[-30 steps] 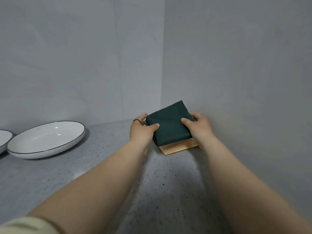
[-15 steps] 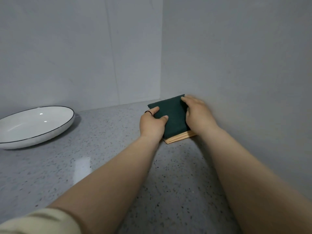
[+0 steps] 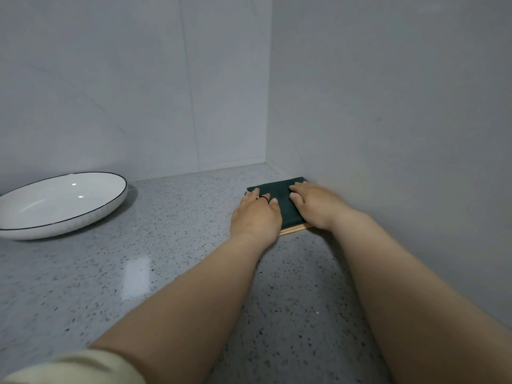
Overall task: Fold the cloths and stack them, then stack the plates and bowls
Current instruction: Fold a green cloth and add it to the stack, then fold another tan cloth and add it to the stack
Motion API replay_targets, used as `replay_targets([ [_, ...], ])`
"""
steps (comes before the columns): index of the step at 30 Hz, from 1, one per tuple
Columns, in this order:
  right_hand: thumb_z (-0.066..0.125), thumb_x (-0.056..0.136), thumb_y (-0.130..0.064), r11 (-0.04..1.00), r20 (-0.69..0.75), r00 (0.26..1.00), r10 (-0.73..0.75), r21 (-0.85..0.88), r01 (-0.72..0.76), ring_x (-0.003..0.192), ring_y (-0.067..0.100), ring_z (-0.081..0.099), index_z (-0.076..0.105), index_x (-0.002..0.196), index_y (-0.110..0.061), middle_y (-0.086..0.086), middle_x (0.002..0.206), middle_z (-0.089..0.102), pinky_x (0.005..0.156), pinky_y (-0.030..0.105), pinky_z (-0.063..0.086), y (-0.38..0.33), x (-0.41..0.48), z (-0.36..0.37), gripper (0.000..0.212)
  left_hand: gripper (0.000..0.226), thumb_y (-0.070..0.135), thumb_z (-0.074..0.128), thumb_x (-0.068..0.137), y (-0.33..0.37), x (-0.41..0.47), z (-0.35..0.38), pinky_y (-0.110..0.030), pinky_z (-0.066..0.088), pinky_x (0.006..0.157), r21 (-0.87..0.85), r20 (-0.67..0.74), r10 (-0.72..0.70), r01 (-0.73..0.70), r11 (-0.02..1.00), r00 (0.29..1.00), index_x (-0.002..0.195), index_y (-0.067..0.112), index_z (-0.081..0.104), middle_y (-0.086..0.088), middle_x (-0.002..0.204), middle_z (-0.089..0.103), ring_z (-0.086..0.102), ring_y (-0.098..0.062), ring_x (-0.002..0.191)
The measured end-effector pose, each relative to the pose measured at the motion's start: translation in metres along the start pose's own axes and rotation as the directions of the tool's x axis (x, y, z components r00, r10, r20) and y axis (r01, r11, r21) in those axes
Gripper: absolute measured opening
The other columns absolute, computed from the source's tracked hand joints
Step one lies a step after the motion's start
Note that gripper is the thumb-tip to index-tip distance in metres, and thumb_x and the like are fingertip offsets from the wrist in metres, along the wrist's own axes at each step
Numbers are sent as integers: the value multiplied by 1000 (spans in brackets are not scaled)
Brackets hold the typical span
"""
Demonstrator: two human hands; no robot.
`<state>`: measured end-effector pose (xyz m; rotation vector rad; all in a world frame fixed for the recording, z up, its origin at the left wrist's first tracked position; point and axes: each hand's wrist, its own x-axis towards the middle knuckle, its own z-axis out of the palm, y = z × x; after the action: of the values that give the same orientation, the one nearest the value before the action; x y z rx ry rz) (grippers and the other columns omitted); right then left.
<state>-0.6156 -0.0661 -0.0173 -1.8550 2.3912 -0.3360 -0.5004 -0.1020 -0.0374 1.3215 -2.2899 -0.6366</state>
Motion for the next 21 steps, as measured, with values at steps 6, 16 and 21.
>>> replay_targets([
  [6, 30, 100, -19, 998, -324, 946, 10, 58, 9, 119, 25, 47, 54, 123, -7, 10, 128, 56, 95, 31, 37, -6, -11, -9, 36, 41, 24, 28, 100, -9, -9, -12, -32, 25, 114, -300, -104, -18, -14, 954, 994, 137, 13, 43, -3, 146, 38, 33, -18, 135],
  [16, 36, 97, -20, 985, -262, 951, -165, -4, 170, 115, 20, 53, 58, 121, -14, 1, 126, 59, 88, 28, 41, -72, -69, -14, 33, 25, 11, 44, 95, -92, -108, -114, -13, 35, 74, -172, -51, -49, 40, 984, 997, 110, 16, 63, 2, 112, 62, 55, -12, 100],
  [21, 40, 96, -21, 967, -151, 957, -247, 29, 254, 111, 17, 55, 61, 117, -18, -2, 121, 63, 85, 24, 39, -124, -123, -1, 30, 30, 7, 49, 92, -150, -202, -185, -4, 41, 67, -90, 37, -118, 121, 989, 992, 81, 32, 59, 12, 93, 64, 60, -7, 87],
])
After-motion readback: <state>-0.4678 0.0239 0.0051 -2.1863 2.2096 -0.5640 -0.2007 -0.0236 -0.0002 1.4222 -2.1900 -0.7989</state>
